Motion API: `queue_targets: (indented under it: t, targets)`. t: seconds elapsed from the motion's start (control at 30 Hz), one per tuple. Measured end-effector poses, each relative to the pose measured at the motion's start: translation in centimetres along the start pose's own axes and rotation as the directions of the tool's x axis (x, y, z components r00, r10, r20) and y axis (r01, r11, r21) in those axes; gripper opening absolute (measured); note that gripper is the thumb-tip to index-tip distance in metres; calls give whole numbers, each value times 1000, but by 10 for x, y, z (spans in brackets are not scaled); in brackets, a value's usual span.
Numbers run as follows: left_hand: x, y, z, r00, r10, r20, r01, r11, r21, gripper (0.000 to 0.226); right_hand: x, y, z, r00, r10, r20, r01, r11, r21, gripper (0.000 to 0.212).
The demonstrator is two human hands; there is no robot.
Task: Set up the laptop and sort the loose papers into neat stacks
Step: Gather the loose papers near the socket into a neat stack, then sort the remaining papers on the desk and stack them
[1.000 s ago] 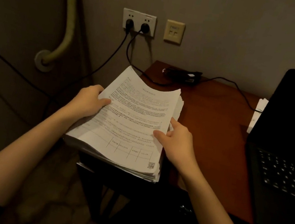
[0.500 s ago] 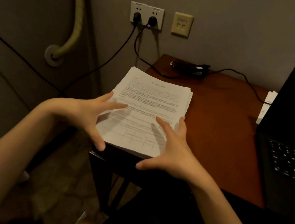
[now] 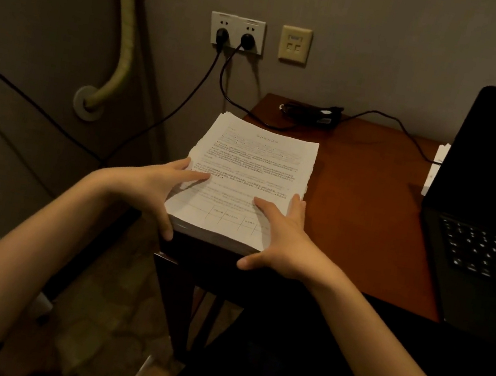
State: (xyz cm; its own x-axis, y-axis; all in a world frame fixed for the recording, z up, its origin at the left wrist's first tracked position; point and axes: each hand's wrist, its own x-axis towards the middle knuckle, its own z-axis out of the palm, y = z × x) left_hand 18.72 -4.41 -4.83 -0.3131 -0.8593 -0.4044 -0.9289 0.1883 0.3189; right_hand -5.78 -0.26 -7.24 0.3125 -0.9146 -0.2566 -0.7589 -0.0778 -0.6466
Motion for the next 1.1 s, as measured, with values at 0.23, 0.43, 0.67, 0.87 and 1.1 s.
queue_targets:
  t: [0.23, 0.43, 0.67, 0.87, 1.1]
  targets:
    - [-9, 20, -29, 999, -39, 4, 39, 996, 79, 149, -4, 1, -14, 999, 21, -32, -19, 998, 54, 124]
    - [14, 83, -48, 921, 365, -137, -387, 897, -216, 75, -19, 18, -51, 985, 7, -173, 39, 965, 261, 81]
    - [68, 205, -41, 762, 628, 157, -622, 777, -92, 44, -82, 74, -103, 878, 181, -442, -60, 960, 273, 22]
    - [85, 316, -18, 614, 686, 390, -767, 635, 92, 49, -164, 130, -148, 776, 341, -530, -153, 918, 367, 19]
    - [100, 427, 25, 580, 737, 347, -813, 495, 307, 47, -244, 193, -183, 684, 510, -522, -276, 842, 463, 19]
